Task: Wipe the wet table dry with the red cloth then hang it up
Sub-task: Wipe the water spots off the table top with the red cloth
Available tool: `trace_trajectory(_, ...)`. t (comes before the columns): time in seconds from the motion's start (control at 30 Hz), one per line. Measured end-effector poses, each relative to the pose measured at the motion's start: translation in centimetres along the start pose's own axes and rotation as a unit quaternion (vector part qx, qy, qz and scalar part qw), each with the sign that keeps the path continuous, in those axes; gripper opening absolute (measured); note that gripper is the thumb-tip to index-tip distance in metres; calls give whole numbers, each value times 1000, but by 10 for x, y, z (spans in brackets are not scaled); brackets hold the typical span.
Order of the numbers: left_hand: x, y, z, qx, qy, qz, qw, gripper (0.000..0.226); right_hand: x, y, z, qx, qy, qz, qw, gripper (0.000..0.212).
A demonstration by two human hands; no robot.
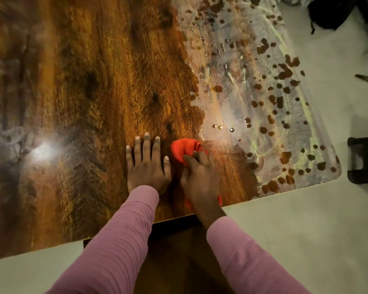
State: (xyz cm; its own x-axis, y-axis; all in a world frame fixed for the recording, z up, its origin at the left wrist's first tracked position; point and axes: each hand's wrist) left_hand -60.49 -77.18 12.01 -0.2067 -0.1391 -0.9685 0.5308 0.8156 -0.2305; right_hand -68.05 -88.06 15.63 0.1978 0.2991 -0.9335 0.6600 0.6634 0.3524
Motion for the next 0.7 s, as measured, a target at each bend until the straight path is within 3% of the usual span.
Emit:
trace_trajectory(0.07,1,1,0,2,2,1,1000,65,-4,-13,10,-90,15,-27,995,31)
trace_trajectory(0.1,1,1,-1,2,2,1,1000,65,-9,-25,19,-87,7,-41,995,30)
trace_trajectory(0.23,3,2,-1,2,-1,-6,1000,65,-31,-65,73,100,-31,-41,994,31)
trace_trajectory(0.37,3,1,0,-3,-1,-5,1000,64,-27,-43,86,208,-65,5,976,29)
trace_trajectory(0.43,2,0,0,-2,0,-6,1000,64,-13,-18,68,157,-50,11,986,29)
trace_trajectory(0.57,1,-1,0,-3,2,5,1000,64,-2,-5,57,-94,45,-9,995,32)
trace_trajectory(0.63,2,-1,0,-6,4,8,1000,64,-12,-26,78,-92,43,-25,995,32)
trace_trajectory(0.7,2,-2,0,-10,8,6,1000,64,-24,-46,105,17,5,-17,1000,32)
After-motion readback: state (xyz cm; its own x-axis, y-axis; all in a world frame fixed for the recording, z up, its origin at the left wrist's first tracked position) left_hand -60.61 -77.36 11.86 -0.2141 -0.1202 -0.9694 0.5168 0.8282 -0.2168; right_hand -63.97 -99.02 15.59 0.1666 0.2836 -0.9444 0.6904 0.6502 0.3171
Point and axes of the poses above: each hand's wrist, its own z-axis towards the middle knuckle, its own x-axis out of the palm, y = z × x, and after that the axes turned 12 degrees about x, right-handed
